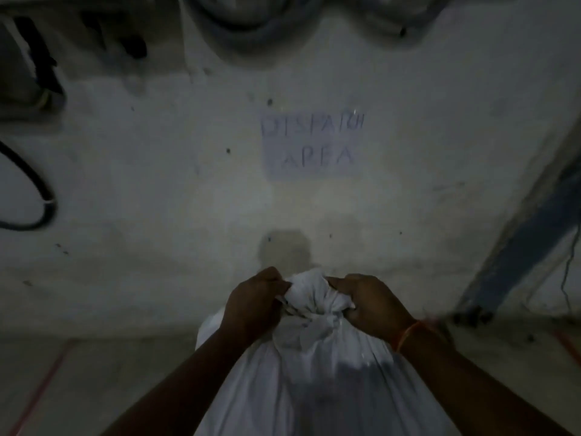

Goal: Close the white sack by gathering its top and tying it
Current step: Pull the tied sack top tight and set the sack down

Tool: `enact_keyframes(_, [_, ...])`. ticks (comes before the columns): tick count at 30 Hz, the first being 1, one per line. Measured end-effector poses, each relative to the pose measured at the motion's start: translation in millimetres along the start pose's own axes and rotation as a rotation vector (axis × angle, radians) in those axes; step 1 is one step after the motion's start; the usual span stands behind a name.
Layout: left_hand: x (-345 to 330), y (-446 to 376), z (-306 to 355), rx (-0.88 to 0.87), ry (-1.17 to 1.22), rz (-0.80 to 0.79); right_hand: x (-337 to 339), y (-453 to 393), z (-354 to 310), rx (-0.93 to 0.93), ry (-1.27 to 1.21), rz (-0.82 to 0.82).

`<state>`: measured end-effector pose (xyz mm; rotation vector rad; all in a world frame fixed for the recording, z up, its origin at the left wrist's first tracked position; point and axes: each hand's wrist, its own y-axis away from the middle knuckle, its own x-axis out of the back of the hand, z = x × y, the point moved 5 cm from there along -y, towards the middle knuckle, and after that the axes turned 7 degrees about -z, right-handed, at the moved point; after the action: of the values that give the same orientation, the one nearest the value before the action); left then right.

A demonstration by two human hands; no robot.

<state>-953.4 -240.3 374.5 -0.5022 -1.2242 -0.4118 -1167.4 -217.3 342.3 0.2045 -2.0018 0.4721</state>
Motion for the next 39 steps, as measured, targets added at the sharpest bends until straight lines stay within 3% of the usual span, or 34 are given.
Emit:
enact_keyframes(14, [-320.4,37.0,-100.3,0.089,0.15,-0.086,-287.5,62.0,123.4,-0.039,0.03,-0.182])
enact_keyframes(22, [-449.8,44.8,-137.6,0.15,0.131,-0.19,-395.5,80.0,184.3,-0.066,0.079,-0.256])
enact_keyframes(28, [-494.1,62.9,-147.8,0.231,0.089,-0.257,-450.7,100.4,199.3,-0.165,0.058,-0.287])
enact_keyframes(33, [-526.6,73.5,-150.7,0.158,0.046,-0.438,-475.2,119.9,202.0,-0.322,0.177,-0.433])
enact_keyframes(39, [-533.8,83.8,-151.4,0.172,0.124,-0.528,-484.0,127.6,199.7,-0.378,0.145,-0.529])
